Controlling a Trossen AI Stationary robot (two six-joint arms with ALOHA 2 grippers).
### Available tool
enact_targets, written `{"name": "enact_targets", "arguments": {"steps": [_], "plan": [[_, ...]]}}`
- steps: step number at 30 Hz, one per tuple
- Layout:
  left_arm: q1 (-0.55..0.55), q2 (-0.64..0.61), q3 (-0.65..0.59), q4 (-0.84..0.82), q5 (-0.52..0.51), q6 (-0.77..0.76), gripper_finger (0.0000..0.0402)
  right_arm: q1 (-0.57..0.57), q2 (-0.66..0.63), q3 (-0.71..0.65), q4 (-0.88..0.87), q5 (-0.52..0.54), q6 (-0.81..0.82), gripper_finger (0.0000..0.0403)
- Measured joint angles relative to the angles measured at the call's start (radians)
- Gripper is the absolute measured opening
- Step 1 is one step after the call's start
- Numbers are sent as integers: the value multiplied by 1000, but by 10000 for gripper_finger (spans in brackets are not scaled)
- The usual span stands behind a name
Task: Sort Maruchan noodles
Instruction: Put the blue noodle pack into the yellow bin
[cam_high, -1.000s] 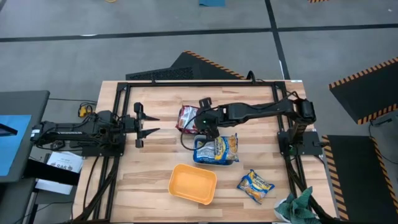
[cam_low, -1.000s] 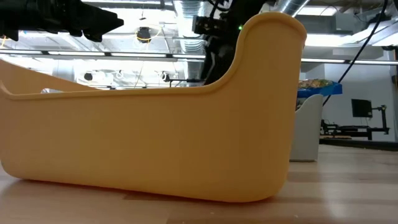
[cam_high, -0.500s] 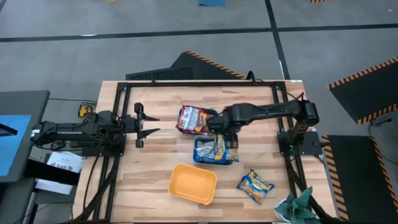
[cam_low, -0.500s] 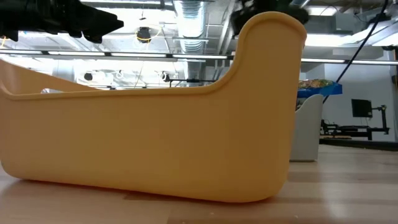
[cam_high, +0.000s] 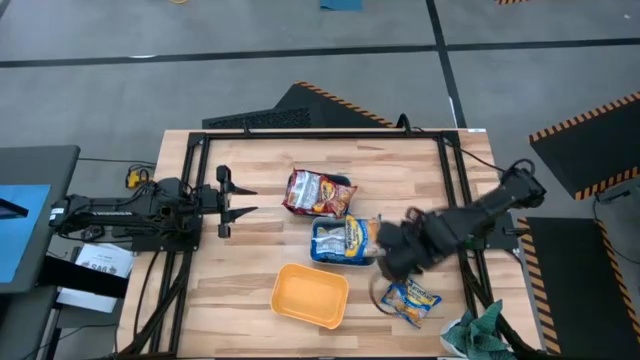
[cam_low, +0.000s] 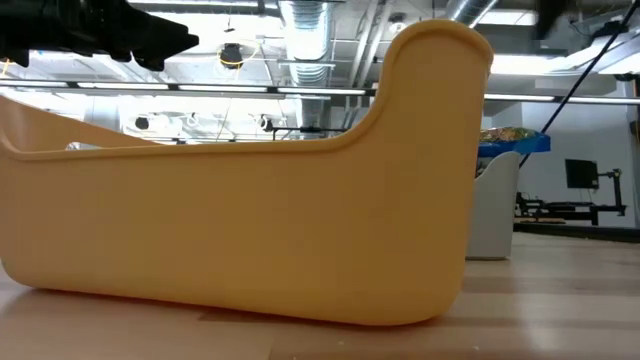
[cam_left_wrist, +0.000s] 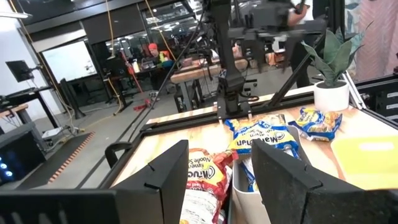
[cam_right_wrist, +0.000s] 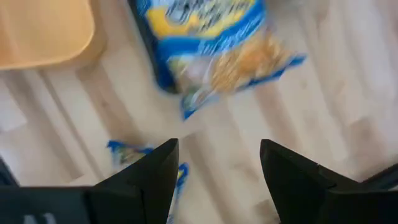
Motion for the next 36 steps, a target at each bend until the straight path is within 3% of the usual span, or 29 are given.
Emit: {"name": "enact_targets", "arguments": {"steps": [6,12,16,24,36], "plan": [[0,0,0,0,0,-10,165,174,22,-128,3,-26,323,249],[0,0,0,7,-1,-11,165,264,8,-349,247,-172,557,249],[0,0,0,26,-2,-9,165,277,0,-468,399,-191,620,249],[0,0,13,17,2,-10,165,235,5,-597,535,-133,743,249],[0,0,13,-1,2,-11,165,219,22,-623,595,-133,763,249]]}}
